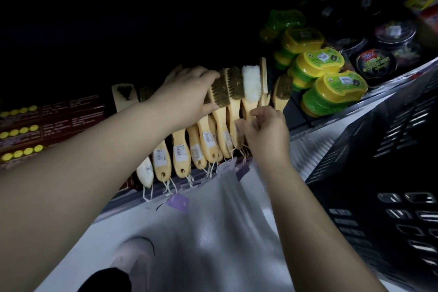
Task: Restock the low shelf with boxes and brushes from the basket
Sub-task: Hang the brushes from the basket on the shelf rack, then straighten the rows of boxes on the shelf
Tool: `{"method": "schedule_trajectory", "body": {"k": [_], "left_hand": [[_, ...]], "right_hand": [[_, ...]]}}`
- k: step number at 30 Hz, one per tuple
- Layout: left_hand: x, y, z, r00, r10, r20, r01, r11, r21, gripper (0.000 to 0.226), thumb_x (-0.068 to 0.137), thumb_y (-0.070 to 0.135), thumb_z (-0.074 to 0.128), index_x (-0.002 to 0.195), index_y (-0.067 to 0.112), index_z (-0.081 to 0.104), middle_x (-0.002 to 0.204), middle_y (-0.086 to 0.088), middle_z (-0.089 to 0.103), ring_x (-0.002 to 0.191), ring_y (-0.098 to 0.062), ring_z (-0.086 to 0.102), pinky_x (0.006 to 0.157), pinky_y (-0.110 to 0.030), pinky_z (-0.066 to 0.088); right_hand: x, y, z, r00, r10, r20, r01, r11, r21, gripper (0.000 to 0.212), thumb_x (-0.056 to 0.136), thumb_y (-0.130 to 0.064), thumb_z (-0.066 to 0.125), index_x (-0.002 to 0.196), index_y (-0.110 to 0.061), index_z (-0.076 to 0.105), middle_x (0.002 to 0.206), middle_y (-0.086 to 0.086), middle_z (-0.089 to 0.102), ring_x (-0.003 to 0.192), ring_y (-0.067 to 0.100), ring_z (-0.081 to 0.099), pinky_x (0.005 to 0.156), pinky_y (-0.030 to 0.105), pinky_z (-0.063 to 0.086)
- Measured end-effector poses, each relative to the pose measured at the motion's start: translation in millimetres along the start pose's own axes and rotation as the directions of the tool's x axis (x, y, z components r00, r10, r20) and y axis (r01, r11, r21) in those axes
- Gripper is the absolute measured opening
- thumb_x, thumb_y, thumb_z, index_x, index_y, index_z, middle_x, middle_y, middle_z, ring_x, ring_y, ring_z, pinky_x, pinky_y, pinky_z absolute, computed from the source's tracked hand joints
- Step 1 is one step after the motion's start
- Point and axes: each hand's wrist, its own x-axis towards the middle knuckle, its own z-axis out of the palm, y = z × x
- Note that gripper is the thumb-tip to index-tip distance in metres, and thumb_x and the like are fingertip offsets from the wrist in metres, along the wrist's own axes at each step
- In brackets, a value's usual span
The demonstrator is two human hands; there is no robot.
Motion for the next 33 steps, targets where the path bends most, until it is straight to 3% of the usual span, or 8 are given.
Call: {"method": "schedule_trajectory", "body": {"k": [4, 9, 13, 18, 20, 25, 30, 33], "left_hand": [[-27, 1, -14, 0.997, 0.071, 0.027, -0.070, 0.997, -0.045, 0.061, 0.088, 0.035, 0.059, 0.143, 0.025, 0.033, 0.148, -0.002, 0.035, 0.136, -0.021, 0.028, 0.115, -0.035, 0.011], [-73, 1, -33, 0.991, 0.100, 0.091, -0.091, 0.991, -0.099, 0.050, 0.090, 0.036, 0.056, 0.138, 0.028, 0.041, 0.144, 0.005, 0.037, 0.135, -0.016, 0.027, 0.115, -0.032, 0.011], [-100, 3, -45, 0.988, 0.099, 0.115, -0.084, 0.988, -0.131, 0.046, 0.091, 0.037, 0.055, 0.135, 0.029, 0.043, 0.143, 0.005, 0.038, 0.134, -0.017, 0.029, 0.113, -0.032, 0.019], [-110, 5, -52, 0.991, 0.082, 0.110, -0.064, 0.985, -0.160, 0.041, 0.091, 0.035, 0.054, 0.132, 0.030, 0.047, 0.140, 0.007, 0.041, 0.133, -0.016, 0.031, 0.110, -0.031, 0.022], [-113, 7, -49, 0.989, 0.084, 0.123, -0.064, 0.985, -0.158, 0.040, 0.092, 0.035, 0.053, 0.131, 0.030, 0.048, 0.139, 0.007, 0.042, 0.132, -0.014, 0.032, 0.108, -0.029, 0.024], [-122, 3, -43, 0.983, 0.084, 0.164, -0.063, 0.990, -0.129, 0.038, 0.091, 0.034, 0.054, 0.128, 0.029, 0.049, 0.135, 0.006, 0.045, 0.126, -0.013, 0.037, 0.102, -0.028, 0.032], [-149, -29, -46, 0.987, 0.020, 0.159, -0.008, 0.997, -0.076, 0.045, 0.089, 0.035, 0.057, 0.133, 0.031, 0.043, 0.136, 0.009, 0.044, 0.127, -0.012, 0.035, 0.101, -0.024, 0.026], [-173, -63, -52, 0.984, -0.117, 0.137, 0.115, 0.993, 0.021, 0.059, 0.085, 0.040, 0.062, 0.138, 0.029, 0.038, 0.140, 0.006, 0.042, 0.130, -0.014, 0.034, 0.106, -0.026, 0.025]], "right_hand": [[-7, 7, -12, 1.000, -0.001, -0.009, 0.001, 1.000, -0.008, 0.024, 0.083, -0.022, 0.067, 0.106, -0.017, 0.060, 0.105, -0.003, 0.042, 0.083, 0.013, 0.050, 0.070, 0.021, 0.037], [-18, 9, -15, 0.996, 0.068, 0.052, -0.066, 0.997, -0.030, 0.036, 0.086, -0.017, 0.061, 0.120, -0.013, 0.049, 0.117, 0.005, 0.049, 0.094, 0.020, 0.052, 0.079, 0.032, 0.045], [-9, 9, -19, 0.985, 0.160, 0.071, -0.148, 0.978, -0.149, 0.023, 0.089, -0.009, 0.055, 0.111, -0.004, 0.057, 0.110, 0.016, 0.063, 0.100, 0.030, 0.059, 0.071, 0.029, 0.040], [4, 10, -25, 0.962, 0.265, 0.067, -0.256, 0.960, -0.114, 0.023, 0.087, -0.009, 0.055, 0.106, 0.000, 0.065, 0.110, 0.020, 0.066, 0.103, 0.035, 0.061, 0.080, 0.035, 0.049], [7, 10, -26, 0.957, 0.277, 0.091, -0.267, 0.958, -0.108, 0.024, 0.087, -0.012, 0.054, 0.106, -0.003, 0.067, 0.112, 0.017, 0.066, 0.103, 0.033, 0.060, 0.077, 0.031, 0.046], [7, 15, -28, 0.965, 0.248, 0.091, -0.233, 0.962, -0.141, 0.024, 0.091, -0.015, 0.051, 0.108, -0.004, 0.064, 0.109, 0.018, 0.066, 0.100, 0.034, 0.061, 0.080, 0.037, 0.051], [-2, 11, -22, 0.979, 0.204, 0.028, -0.193, 0.955, -0.227, 0.026, 0.093, -0.022, 0.046, 0.118, -0.012, 0.050, 0.121, 0.015, 0.055, 0.108, 0.035, 0.055, 0.078, 0.032, 0.038], [-24, -12, -4, 0.995, -0.066, -0.070, 0.053, 0.984, -0.170, 0.027, 0.092, -0.019, 0.050, 0.116, -0.009, 0.049, 0.119, 0.014, 0.046, 0.101, 0.034, 0.053, 0.078, 0.033, 0.041]]}}
